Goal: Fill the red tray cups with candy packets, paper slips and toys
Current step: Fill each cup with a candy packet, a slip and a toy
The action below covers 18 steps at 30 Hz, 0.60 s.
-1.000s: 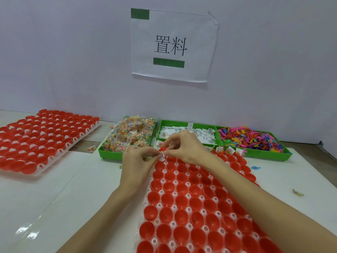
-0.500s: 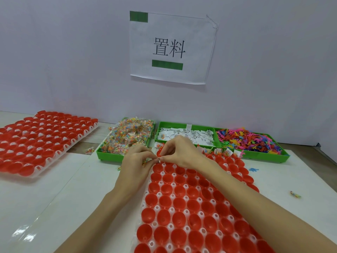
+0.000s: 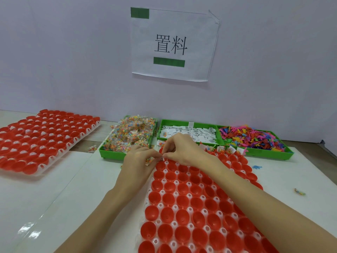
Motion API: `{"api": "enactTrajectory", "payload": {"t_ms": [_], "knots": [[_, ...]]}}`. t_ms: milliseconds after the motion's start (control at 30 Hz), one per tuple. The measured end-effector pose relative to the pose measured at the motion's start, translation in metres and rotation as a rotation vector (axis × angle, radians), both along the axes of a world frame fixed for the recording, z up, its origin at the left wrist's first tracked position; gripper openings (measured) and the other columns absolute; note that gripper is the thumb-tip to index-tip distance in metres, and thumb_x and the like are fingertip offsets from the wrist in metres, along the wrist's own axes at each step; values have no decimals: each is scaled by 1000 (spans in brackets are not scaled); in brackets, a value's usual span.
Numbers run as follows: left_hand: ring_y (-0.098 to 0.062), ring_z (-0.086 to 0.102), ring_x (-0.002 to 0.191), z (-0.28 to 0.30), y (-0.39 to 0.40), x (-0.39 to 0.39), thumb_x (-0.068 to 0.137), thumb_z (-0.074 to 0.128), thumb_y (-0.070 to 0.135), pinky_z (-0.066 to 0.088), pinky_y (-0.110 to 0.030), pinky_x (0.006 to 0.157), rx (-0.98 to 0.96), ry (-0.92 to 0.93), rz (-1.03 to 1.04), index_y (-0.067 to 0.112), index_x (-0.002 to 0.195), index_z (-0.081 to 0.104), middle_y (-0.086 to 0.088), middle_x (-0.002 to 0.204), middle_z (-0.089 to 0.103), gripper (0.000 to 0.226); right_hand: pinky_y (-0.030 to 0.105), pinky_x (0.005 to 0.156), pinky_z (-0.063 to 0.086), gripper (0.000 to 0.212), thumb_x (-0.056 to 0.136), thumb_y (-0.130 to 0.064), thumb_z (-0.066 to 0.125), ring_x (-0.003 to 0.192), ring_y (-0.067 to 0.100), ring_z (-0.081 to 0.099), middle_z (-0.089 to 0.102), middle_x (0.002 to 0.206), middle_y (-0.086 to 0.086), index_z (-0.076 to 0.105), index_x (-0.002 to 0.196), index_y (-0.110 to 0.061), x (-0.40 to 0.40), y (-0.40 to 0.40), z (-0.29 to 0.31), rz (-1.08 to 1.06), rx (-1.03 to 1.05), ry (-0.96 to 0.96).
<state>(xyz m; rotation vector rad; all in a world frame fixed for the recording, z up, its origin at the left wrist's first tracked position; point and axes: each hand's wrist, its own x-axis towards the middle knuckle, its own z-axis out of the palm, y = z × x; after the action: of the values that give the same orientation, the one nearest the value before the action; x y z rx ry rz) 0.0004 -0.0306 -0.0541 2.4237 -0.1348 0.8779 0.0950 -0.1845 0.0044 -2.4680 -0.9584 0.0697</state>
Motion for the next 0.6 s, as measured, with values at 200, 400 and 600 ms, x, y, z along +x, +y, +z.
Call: {"api": "enactTrajectory", "payload": {"t_ms": [200,400,600], "knots": [[-30,59,87,6,1,-1,88,75,-2,48,-33,73,268,-11,-113,6,95,80,-5,86,72,12,26,84,57,11,91,-13,74,89,10,68,76,97,1,81,100,-13,-2,-1,-1,40,-59,-28],[-23,60,89,7,6,-5,92,74,6,50,-32,75,199,-14,-118,10,103,82,-1,91,74,14,12,71,48,15,95,-26,70,78,-1,61,74,89,-7,82,101,-19,4,-11,5,0,36,15],[-19,60,84,9,11,-9,91,76,9,52,-32,69,191,-6,-124,15,108,82,4,90,79,19,17,70,49,15,95,-27,69,76,1,67,77,84,-7,82,93,-20,10,-30,15,-50,142,49]]}}
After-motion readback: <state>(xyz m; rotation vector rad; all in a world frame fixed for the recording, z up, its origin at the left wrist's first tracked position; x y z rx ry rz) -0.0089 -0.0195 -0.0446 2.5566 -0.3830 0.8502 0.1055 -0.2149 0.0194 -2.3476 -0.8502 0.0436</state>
